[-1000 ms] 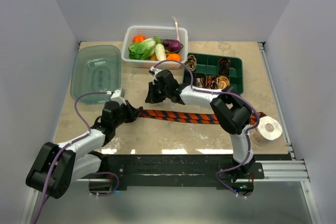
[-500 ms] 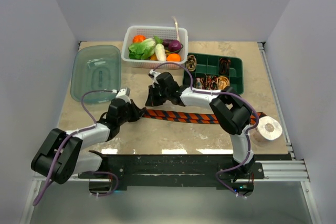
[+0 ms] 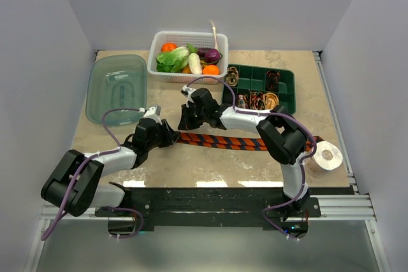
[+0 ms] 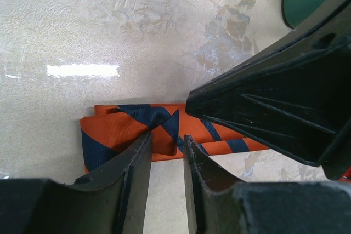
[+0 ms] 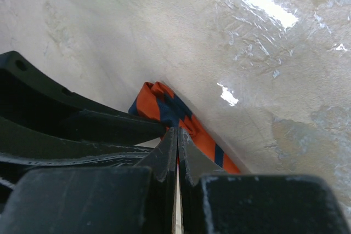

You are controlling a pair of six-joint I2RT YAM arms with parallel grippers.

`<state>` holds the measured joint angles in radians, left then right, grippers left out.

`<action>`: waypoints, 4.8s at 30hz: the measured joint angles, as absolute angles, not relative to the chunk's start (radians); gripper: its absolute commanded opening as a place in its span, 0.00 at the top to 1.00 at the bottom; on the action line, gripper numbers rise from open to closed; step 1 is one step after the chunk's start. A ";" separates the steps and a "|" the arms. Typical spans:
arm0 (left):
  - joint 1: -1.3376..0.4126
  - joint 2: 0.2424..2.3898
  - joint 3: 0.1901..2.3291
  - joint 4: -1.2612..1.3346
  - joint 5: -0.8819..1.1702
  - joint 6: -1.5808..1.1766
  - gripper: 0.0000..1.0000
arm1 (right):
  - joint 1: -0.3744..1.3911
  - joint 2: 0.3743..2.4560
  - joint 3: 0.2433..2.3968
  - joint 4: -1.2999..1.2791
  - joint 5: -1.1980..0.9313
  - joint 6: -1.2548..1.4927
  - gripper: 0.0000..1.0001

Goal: Roll the ties
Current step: Roll the tie at the center of the board.

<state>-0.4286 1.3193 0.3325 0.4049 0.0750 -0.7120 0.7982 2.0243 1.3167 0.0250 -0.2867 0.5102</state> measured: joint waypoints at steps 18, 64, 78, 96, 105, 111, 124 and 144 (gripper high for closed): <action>-0.429 1.319 0.329 0.458 0.097 -0.742 0.66 | 0.813 2.019 1.319 0.015 -0.290 0.481 1.00; -0.332 1.249 0.308 0.287 -0.005 -0.725 0.56 | 0.820 2.067 1.304 0.020 -0.271 0.444 1.00; -0.280 1.293 0.192 0.571 0.162 -0.797 0.48 | 0.820 2.067 1.301 0.022 -0.271 0.444 1.00; -0.241 1.294 0.113 0.708 0.216 -0.854 0.99 | 0.826 2.047 1.285 0.011 -0.271 0.435 1.00; -0.241 1.193 0.141 0.562 0.186 -0.793 1.00 | 0.840 2.039 1.286 -0.023 -0.252 0.424 1.00; -0.241 1.158 0.180 0.480 0.178 -0.736 1.00 | 0.865 2.042 1.304 -0.044 -0.249 0.424 1.00; -0.291 1.095 0.275 0.310 0.134 -0.638 1.00 | 0.896 2.083 1.359 -0.057 -0.245 0.425 1.00; -0.349 1.079 0.410 0.119 0.036 -0.537 1.00 | 0.897 2.090 1.427 -0.111 -0.192 0.413 1.00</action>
